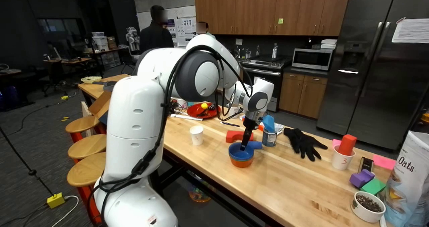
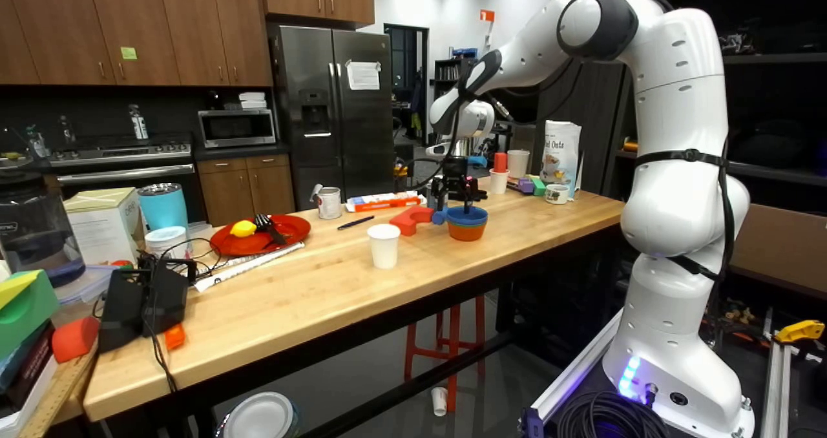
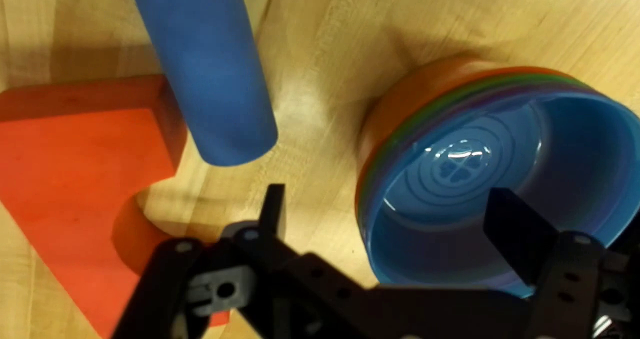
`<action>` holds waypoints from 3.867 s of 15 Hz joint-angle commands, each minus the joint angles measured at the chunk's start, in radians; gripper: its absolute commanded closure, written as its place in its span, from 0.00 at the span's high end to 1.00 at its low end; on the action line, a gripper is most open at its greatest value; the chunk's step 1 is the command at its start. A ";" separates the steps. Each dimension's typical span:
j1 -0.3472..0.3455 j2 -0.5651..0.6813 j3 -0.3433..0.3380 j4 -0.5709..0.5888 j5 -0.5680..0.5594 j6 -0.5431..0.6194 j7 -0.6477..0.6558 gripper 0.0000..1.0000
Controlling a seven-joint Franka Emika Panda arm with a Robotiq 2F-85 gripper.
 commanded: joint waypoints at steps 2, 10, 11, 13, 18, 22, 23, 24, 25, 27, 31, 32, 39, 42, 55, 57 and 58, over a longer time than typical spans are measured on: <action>0.000 0.044 -0.002 0.047 0.012 -0.021 0.010 1.00; -0.007 0.095 0.006 0.094 0.010 -0.048 -0.001 0.50; -0.008 0.100 0.006 0.096 0.010 -0.048 -0.003 0.40; -0.010 0.105 0.008 0.104 0.013 -0.055 -0.004 0.24; -0.014 0.084 0.003 0.101 0.012 -0.060 -0.003 0.00; -0.014 0.028 -0.004 0.065 0.002 -0.042 -0.002 0.02; -0.015 0.016 -0.007 0.054 0.000 -0.034 0.000 0.03; -0.015 0.008 -0.008 0.048 0.001 -0.028 0.002 0.03; -0.015 -0.001 -0.010 0.040 0.001 -0.023 0.001 0.03; -0.017 -0.020 -0.019 0.019 -0.002 -0.011 0.003 0.03; -0.035 -0.074 -0.047 -0.063 0.015 0.035 0.013 0.03; -0.041 -0.090 -0.056 -0.089 0.019 0.048 0.021 0.03; -0.077 -0.195 -0.134 -0.261 0.012 0.156 0.104 0.03; -0.086 -0.218 -0.165 -0.303 0.005 0.176 0.165 0.03; -0.079 -0.212 -0.207 -0.368 -0.048 0.530 0.518 0.03; -0.075 -0.199 -0.204 -0.367 -0.060 0.576 0.574 0.03; -0.073 -0.188 -0.202 -0.363 -0.062 0.593 0.611 0.03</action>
